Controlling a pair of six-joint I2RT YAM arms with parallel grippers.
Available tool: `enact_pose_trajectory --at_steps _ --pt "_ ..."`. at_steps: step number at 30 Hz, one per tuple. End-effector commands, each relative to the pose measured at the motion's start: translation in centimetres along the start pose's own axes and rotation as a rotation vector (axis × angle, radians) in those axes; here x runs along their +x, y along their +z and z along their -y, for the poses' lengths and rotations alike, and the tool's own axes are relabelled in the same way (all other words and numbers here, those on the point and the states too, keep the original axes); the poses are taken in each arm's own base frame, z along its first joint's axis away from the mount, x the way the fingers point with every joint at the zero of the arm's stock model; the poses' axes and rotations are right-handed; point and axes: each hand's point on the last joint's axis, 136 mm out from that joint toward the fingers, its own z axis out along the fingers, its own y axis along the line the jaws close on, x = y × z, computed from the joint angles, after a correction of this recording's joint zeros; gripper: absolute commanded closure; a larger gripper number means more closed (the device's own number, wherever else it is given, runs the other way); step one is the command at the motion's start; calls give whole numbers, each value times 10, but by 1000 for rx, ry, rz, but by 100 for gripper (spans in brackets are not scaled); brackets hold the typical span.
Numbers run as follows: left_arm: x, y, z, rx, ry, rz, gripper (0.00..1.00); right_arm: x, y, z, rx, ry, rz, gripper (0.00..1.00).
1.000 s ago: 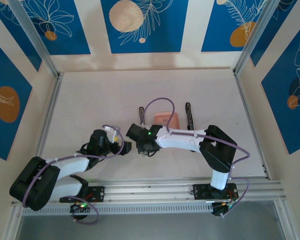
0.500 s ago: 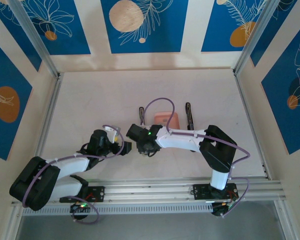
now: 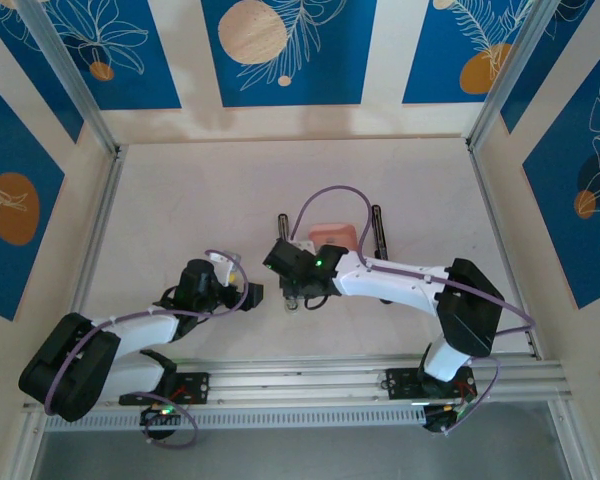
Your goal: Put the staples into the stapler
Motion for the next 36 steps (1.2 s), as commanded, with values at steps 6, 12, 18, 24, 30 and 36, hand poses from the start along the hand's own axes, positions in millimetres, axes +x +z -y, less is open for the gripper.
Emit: enact_pose_trajectory --at_steps 6,12,18,24,30,36 --pt "-4 1 4 7 26 3 0 13 18 8 6 38 -93 73" --pt "-3 1 4 6 25 1 0 20 33 4 -20 52 -135 75" --pt "-3 1 4 7 27 0 0 30 45 5 -24 62 -174 77" --pt "-5 1 6 13 26 0 0 37 50 10 -9 69 -194 81" --pt "-17 2 14 43 27 10 0 26 33 10 -12 59 -147 81" --pt "-43 -3 31 102 44 53 2 11 -6 33 -14 58 -54 75"
